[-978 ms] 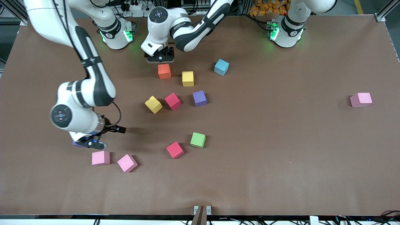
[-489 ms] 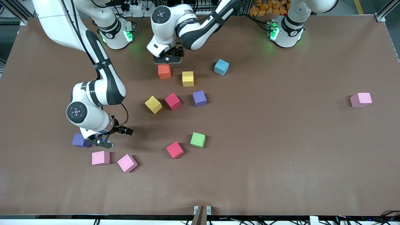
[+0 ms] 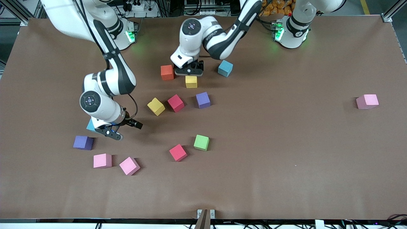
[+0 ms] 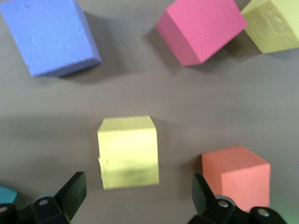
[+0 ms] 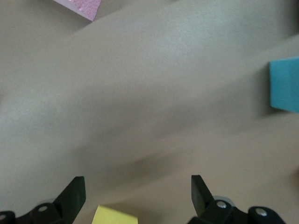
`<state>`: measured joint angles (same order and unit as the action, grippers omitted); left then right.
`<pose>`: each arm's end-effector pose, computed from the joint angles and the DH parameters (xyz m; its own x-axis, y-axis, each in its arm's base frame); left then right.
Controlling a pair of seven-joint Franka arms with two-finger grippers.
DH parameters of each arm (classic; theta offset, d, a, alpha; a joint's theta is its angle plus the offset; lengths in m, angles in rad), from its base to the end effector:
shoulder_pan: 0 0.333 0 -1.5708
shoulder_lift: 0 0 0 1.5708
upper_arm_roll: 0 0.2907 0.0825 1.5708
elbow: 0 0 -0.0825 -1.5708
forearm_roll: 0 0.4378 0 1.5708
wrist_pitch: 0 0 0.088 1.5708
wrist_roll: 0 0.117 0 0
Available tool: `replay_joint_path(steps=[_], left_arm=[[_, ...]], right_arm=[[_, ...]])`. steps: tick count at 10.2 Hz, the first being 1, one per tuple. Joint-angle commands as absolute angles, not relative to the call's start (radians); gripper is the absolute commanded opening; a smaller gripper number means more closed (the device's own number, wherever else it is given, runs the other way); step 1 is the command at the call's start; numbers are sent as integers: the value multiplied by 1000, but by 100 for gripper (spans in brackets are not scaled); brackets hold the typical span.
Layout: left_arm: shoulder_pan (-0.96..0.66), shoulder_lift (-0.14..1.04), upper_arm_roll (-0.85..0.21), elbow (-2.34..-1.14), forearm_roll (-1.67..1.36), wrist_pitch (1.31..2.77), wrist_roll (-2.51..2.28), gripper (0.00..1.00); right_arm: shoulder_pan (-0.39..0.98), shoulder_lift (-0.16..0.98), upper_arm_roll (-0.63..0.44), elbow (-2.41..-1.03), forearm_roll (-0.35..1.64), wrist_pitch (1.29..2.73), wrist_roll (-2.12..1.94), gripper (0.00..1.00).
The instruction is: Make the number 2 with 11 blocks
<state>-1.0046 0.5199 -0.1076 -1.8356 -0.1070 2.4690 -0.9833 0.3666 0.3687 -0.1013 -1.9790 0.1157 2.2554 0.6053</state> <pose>0.3047 -0.6137 0.1890 0.9982 -0.0355 -0.0473 -0.0275 -0.9865 0.1612 0.6060 0.1683 0.2029 0.9113 -0.3991 -0.1009 -0.3999 -0.9165 0.0136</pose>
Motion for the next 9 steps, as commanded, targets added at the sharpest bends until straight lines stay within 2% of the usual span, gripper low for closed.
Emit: replay_joint_path(steps=[1, 4, 9], left_arm=[[-997, 520, -112, -1876, -94, 2526, -940, 100], [-977, 529, -112, -1871, -177, 2537, -1065, 100], [-953, 525, -109, -1868, -189, 2508, -1908, 100]], right_arm=[[400, 302, -103, -2048, 126, 2241, 685, 100], [408, 295, -103, -2057, 126, 2238, 699, 100], [397, 305, -104, -2048, 192, 2249, 701, 100]])
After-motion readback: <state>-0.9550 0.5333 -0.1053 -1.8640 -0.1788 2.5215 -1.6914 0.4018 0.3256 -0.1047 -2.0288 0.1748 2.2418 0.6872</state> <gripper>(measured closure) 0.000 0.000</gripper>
